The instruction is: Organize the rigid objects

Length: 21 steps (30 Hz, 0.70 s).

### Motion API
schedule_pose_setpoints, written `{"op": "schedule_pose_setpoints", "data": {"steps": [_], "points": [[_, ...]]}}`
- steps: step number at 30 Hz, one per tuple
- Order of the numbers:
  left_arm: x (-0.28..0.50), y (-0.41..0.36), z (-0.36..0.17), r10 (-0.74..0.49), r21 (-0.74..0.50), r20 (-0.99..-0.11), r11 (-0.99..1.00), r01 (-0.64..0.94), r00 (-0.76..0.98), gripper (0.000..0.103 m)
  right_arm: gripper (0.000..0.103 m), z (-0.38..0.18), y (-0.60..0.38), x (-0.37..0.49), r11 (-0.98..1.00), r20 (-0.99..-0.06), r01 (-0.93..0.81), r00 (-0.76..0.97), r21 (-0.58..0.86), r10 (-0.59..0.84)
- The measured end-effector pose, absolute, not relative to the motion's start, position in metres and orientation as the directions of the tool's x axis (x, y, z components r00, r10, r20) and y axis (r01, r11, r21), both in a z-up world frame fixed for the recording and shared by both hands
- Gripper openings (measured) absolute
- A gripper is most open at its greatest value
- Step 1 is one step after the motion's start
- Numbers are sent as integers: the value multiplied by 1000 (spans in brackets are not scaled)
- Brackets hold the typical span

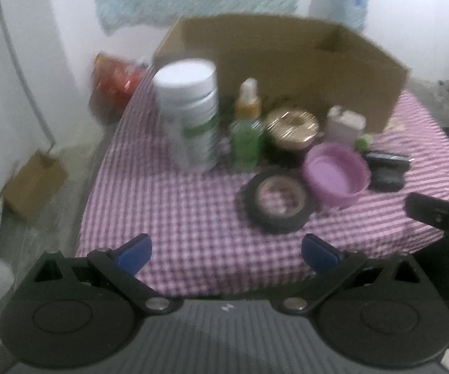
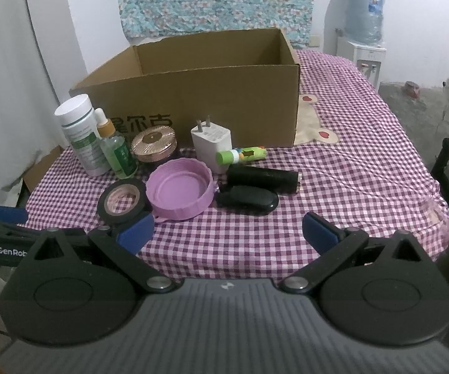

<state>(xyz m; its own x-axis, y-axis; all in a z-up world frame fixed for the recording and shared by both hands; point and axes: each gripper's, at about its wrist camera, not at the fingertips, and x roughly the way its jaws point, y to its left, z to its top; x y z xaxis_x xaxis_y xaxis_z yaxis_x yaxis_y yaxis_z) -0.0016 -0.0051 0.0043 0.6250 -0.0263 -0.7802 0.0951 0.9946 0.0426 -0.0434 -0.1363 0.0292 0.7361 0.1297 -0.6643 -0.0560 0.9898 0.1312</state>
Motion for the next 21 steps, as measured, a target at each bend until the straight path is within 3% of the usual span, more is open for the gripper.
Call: {"op": "schedule_pose_setpoints", "data": {"steps": [9,16,19,21], "points": [[8,-33,12,-248,-36,-686,951,308,684,102,102,35,-179,-38,976,-584,2,802,217,128],[23,-64,8,-358,-73,-694,898,434,624,86,101,33,-207,-16,972,-552,-37,818,234,164],[30,-81,5,-400,-88,-707,868,489,583,79,92,29,-209,3,964,-564,-122,790,237,239],[31,-91,4,-420,-93,-713,851,517,562,72,79,26,-207,14,961,-582,-177,767,212,270]]}}
